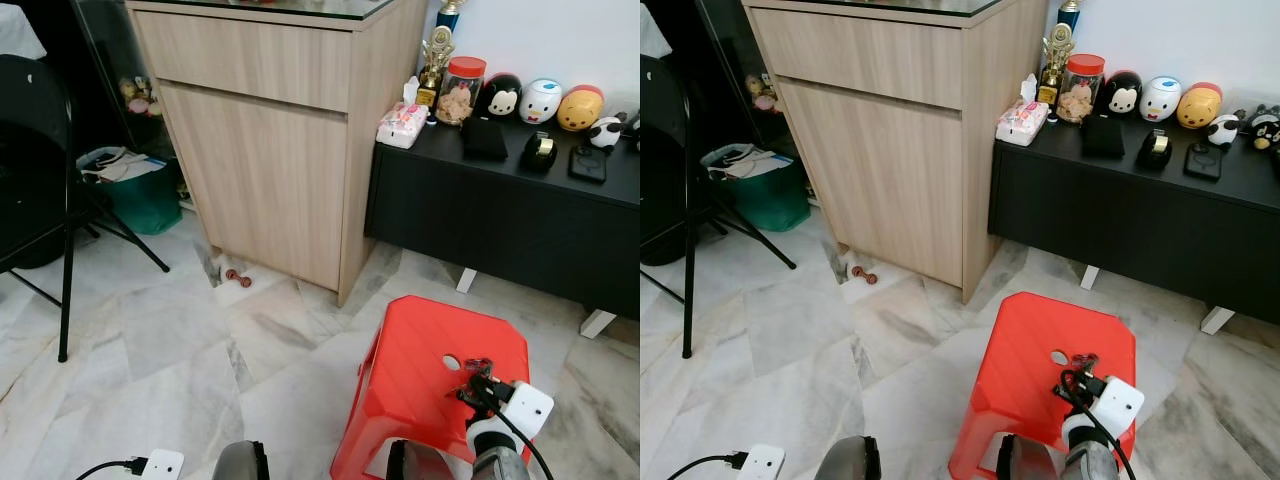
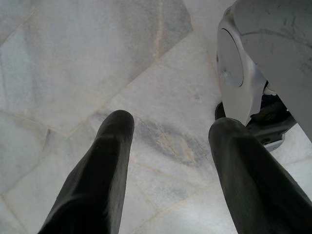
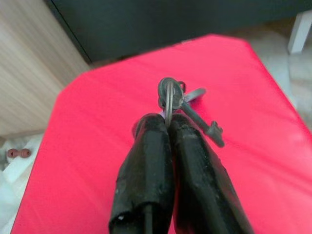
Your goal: Hang keys on a hook
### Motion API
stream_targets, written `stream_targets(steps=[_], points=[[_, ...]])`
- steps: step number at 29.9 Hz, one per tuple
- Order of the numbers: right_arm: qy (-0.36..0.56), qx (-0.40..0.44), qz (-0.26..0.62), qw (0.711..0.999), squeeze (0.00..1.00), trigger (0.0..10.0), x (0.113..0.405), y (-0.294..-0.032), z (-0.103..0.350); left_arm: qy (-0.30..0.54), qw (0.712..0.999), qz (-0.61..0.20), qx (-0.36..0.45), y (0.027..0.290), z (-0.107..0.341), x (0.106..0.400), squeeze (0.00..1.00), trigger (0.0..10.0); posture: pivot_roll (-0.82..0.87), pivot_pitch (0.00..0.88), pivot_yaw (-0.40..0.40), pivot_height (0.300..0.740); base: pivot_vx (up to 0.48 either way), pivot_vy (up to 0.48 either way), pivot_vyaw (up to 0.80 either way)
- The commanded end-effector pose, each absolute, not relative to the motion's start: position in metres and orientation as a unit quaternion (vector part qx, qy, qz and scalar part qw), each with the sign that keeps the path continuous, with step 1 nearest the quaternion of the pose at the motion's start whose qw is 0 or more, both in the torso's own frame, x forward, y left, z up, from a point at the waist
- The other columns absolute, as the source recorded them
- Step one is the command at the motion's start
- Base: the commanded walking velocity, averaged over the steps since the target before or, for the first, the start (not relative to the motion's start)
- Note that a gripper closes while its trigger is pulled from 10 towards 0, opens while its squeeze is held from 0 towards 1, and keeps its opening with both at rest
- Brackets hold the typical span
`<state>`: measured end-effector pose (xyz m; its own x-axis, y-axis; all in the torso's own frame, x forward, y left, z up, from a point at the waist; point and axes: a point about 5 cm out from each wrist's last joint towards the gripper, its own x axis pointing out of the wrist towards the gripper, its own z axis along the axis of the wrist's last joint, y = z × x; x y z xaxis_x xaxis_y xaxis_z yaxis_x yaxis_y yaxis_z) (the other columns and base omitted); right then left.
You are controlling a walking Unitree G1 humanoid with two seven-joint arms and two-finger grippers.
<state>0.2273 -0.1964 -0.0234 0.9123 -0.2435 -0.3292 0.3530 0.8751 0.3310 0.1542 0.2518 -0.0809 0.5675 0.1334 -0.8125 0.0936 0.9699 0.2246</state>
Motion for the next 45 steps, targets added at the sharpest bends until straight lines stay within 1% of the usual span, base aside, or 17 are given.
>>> stream_targets(steps=[1,2,3,5,13,25,28,29,31,36,37,41,45], points=[[0.111,0.159,-0.146,0.97,0.0,10.0,0.237,-0.2,-0.011,0.473,0.871,0.008,0.133,0.254,-0.081,0.152,0.0,10.0,0.05,0.0,-0.026,0.591,0.0,0.0,0.0],[0.111,0.159,-0.146,0.97,0.0,10.0,0.237,-0.2,-0.011,0.473,0.871,0.008,0.133,0.254,-0.081,0.152,0.0,10.0,0.05,0.0,-0.026,0.591,0.0,0.0,0.0],[0.1,0.127,-0.134,0.978,0.0,10.0,0.241,-0.2,-0.005,0.473,0.871,0.009,0.133,0.254,-0.081,0.152,0.0,10.0,0.05,0.0,-0.026,0.591,0.0,0.0,0.0],[0.092,0.103,-0.121,0.983,0.0,10.0,0.244,-0.199,-0.001,0.473,0.871,0.008,0.132,0.254,-0.081,0.153,0.0,10.0,0.05,0.0,-0.026,0.591,0.0,0.0,0.0],[0.067,0.094,-0.112,0.987,0.0,10.0,0.25,-0.199,0.008,0.472,0.872,0.009,0.131,0.253,-0.081,0.153,0.0,10.0,0.05,0.0,-0.028,0.591,0.0,0.0,0.0],[0.078,0.079,-0.112,0.987,0.0,10.0,0.245,-0.197,0.003,0.472,0.872,0.008,0.132,0.254,-0.081,0.152,0.0,10.0,0.05,0.0,-0.023,0.655,0.0,0.0,0.0],[0.079,0.08,-0.113,0.987,0.0,10.0,0.245,-0.197,0.003,0.472,0.872,0.007,0.132,0.254,-0.081,0.152,0.0,10.0,0.05,0.0,-0.023,0.66,0.0,0.0,0.0],[0.081,0.08,-0.114,0.987,0.0,10.0,0.245,-0.198,0.002,0.472,0.872,0.007,0.132,0.254,-0.081,0.152,0.0,10.0,0.05,0.0,-0.023,0.67,0.0,0.0,0.0],[0.082,0.08,-0.115,0.987,0.0,10.0,0.245,-0.198,0.002,0.472,0.872,0.007,0.132,0.254,-0.081,0.152,0.0,10.0,0.05,0.0,-0.023,0.675,0.0,0.0,0.0],[0.088,0.08,-0.116,0.986,0.0,10.0,0.244,-0.198,0.0,0.471,0.872,0.006,0.132,0.253,-0.081,0.152,0.0,10.0,0.05,0.0,-0.025,0.715,0.0,0.0,0.0],[0.088,0.08,-0.116,0.986,0.0,10.0,0.244,-0.198,0.0,0.471,0.872,0.006,0.132,0.253,-0.081,0.152,0.0,10.0,0.05,0.0,-0.025,0.715,0.0,0.0,0.0],[0.091,0.079,-0.117,0.986,0.0,10.0,0.244,-0.198,-0.001,0.471,0.872,0.006,0.131,0.253,-0.081,0.152,0.0,10.0,0.05,0.0,-0.026,0.74,0.0,0.0,0.0],[0.092,0.08,-0.119,0.985,0.0,10.0,0.243,-0.199,-0.002,0.47,0.873,0.007,0.13,0.253,-0.081,0.152,0.0,10.0,0.05,0.0,-0.026,0.74,0.0,0.0,0.0]])
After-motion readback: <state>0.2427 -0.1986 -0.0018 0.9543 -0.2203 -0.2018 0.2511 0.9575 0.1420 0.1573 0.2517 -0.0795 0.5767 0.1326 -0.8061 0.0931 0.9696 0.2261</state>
